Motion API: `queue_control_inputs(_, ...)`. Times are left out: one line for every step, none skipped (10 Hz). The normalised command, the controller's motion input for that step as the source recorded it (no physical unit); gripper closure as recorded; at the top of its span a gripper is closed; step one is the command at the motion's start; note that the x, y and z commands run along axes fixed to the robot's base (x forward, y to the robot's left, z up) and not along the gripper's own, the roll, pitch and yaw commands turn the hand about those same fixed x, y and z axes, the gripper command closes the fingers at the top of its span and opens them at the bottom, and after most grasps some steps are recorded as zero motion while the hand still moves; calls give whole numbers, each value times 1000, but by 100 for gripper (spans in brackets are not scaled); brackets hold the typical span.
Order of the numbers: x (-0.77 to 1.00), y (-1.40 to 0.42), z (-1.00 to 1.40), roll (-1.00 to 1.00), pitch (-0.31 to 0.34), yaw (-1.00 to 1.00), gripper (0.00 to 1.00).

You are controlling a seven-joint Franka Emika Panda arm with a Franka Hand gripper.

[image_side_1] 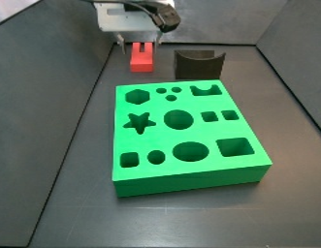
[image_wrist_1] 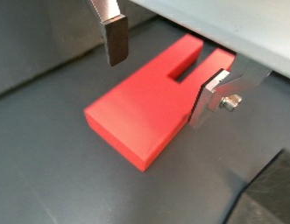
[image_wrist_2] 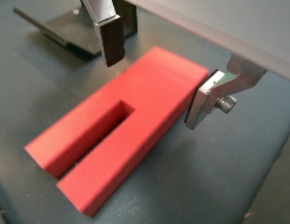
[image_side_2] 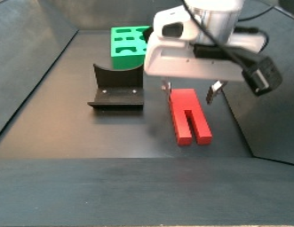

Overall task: Pick up the double-square object. Move up. Rotate the double-square object. Place the double-square object on the fixture. Regrasp the double-square object. Move to above the board. Insert the double-square object.
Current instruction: Rotate the double-square object, then move up.

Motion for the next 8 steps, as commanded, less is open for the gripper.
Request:
queue_control_inputs(36, 7, -533, -40, -48, 0, 0)
queue_control_inputs(35, 6, -449, -43, -50, 2, 0)
queue_control_inputs(33, 6, -287, -48, -58, 7, 0)
queue_control_inputs(31, 7, -169, -51, -62, 10, 0)
queue_control_inputs(0, 0, 0, 0, 0, 0, 100)
queue_control_inputs(0, 0, 833, 0, 0, 0, 100)
queue_control_inputs(-5, -1, 824, -1, 4, 0, 100)
queue_control_inputs(-27, -1, 706, -2, 31, -2, 100)
